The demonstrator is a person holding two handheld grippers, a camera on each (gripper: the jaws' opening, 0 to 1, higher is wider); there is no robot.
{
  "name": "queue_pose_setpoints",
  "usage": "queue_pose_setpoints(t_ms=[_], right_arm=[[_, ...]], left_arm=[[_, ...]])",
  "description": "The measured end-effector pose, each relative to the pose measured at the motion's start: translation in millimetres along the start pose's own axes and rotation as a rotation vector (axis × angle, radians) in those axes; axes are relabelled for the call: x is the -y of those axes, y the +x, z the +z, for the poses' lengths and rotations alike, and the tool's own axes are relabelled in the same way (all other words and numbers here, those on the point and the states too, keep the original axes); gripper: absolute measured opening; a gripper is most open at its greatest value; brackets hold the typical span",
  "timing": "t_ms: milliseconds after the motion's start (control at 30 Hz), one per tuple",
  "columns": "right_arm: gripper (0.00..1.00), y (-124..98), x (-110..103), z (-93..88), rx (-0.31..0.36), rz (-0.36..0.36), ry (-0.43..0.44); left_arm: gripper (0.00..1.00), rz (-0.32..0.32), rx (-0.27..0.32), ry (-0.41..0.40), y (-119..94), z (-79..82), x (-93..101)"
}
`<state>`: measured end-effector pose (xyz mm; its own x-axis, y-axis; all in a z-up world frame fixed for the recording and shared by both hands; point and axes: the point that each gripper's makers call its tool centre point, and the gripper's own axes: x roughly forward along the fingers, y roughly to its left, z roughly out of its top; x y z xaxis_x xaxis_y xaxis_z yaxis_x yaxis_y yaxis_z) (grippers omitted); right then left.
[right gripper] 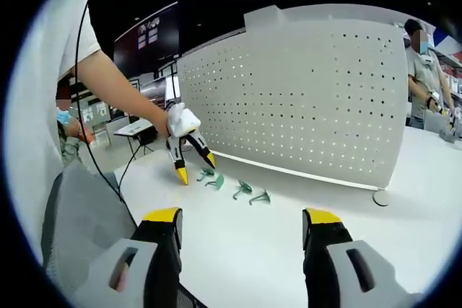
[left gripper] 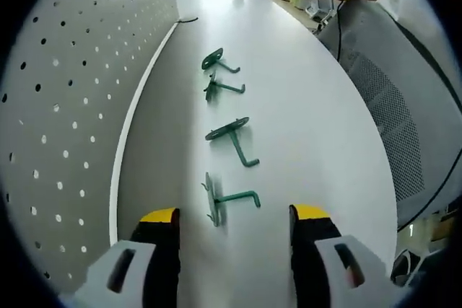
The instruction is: Insert the hook assembly into the mounting plate slot until the hook locks in place.
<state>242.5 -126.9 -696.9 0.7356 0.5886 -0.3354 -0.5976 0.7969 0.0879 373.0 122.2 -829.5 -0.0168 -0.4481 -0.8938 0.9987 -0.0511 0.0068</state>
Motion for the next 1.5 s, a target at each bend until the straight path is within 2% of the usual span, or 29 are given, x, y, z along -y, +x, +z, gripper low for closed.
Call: queue_pose_setpoints(t_ms=[67, 200, 333, 867, 1100, 1333, 1433, 1500], right_arm=[[0.65, -0.2, 0.2, -0.4, -0.002, -0.001, -0.001], [0.65, -0.4, 0.8, -0.4, -0.001, -0.004, -0.001], [0.64, 0.0, 0.0, -0.9, -0.004, 0.0, -0.004], [0.63, 0.5, 0.1, -1.7, -0.008, 0.0, -0.004], [0.63, 0.8, 0.0, -1.9, -0.008, -0.001, -0.003], [0.63, 0.4, 0.8, -1.7, -0.006, -0.005, -0.001], [0.62, 0.3, 1.0, -1.8, -0.006, -0.006, 0.002], [0.62, 0.2, 1.1, -1.9, -0.006, -0.006, 0.001]], left_arm=[[0.59, 0.0, -0.006, 0.001, -0.5, -1.0, -2.8], [0.42, 0.022, -0.015, -0.035, -4.5, -3.1, -11.2], [0.4, 0.023, -0.017, -0.03, -4.1, -3.9, -10.9], [0.24, 0.06, -0.012, -0.068, -2.3, -1.0, -18.6], [0.22, 0.074, -0.007, -0.094, -1.9, -0.2, -19.3], [0.15, 0.084, -0.015, -0.078, -1.7, -0.2, -18.6], [0.13, 0.094, -0.015, -0.119, -1.5, -0.7, -20.9], [0.12, 0.103, -0.019, -0.109, -1.4, -0.8, -22.0]])
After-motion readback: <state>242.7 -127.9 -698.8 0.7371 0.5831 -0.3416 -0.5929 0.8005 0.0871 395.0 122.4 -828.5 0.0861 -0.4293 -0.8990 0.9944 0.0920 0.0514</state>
